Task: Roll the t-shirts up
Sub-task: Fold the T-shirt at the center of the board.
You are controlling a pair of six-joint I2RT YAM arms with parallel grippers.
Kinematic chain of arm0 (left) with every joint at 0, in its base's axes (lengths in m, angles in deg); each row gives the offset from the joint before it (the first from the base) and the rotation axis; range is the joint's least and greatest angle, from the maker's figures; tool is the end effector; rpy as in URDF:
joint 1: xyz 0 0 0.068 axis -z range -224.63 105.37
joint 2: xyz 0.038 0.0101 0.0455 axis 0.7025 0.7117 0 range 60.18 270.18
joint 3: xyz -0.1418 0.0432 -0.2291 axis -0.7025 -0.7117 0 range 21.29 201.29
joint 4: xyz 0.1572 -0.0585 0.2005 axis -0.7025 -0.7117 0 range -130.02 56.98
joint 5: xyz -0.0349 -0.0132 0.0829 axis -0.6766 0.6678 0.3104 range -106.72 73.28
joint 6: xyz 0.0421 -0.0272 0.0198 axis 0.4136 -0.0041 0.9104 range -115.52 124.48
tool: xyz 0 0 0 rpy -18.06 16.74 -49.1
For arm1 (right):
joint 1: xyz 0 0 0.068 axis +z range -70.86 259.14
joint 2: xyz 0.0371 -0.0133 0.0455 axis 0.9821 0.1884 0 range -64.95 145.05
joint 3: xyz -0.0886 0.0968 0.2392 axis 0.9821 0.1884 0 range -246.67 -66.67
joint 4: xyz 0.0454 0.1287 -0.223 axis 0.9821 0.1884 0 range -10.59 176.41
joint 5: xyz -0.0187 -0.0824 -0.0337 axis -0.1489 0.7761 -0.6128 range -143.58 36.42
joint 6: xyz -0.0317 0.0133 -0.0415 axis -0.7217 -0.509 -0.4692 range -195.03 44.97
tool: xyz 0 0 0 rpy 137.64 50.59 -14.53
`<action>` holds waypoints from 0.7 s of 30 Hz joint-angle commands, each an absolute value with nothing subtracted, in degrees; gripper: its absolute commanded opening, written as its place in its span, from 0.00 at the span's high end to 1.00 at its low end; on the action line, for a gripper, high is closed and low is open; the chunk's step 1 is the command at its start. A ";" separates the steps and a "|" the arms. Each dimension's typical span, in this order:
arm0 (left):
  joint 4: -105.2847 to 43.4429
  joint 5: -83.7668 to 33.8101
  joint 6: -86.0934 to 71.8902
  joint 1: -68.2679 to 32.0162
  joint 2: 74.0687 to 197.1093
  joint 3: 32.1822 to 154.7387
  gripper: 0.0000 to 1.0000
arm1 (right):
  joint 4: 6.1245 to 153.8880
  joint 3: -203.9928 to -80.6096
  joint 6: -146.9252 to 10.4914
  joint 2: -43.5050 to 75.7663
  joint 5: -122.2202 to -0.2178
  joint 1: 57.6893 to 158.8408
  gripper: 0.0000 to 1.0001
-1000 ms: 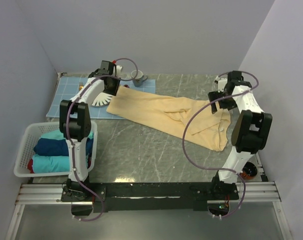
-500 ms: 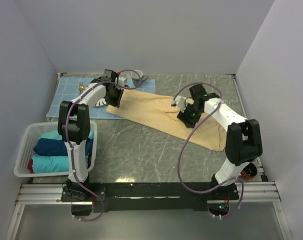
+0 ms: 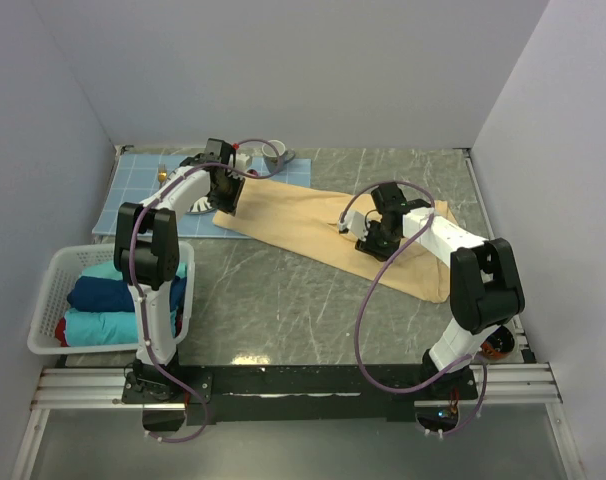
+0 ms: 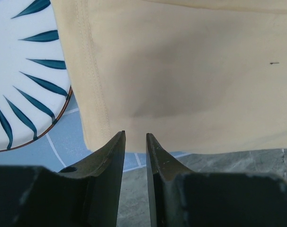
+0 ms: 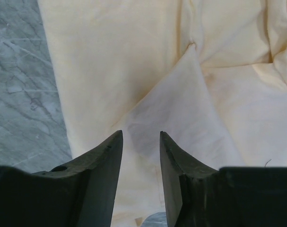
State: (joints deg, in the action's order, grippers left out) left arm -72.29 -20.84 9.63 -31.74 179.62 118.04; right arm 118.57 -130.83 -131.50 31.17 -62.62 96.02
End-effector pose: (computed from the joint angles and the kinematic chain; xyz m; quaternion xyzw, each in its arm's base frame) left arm 0.4384 -0.1030 0.2078 0.1606 0.9562 -0.0511 0.2393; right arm 0.3076 0.0993 0.1940 -0.5977 0.7810 0.0178 0.1802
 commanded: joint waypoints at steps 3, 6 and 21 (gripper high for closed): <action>-71.87 -19.18 10.45 -31.53 177.25 119.38 0.70 | 118.52 -130.65 -132.42 29.53 -62.11 96.27 0.60; -71.70 -19.00 10.46 -31.53 177.43 119.46 0.70 | 118.61 -129.07 -132.95 28.40 -61.75 96.54 0.61; -71.61 -18.56 10.37 -31.44 178.75 120.70 0.70 | 116.15 -127.75 -130.67 30.05 -59.56 96.89 0.55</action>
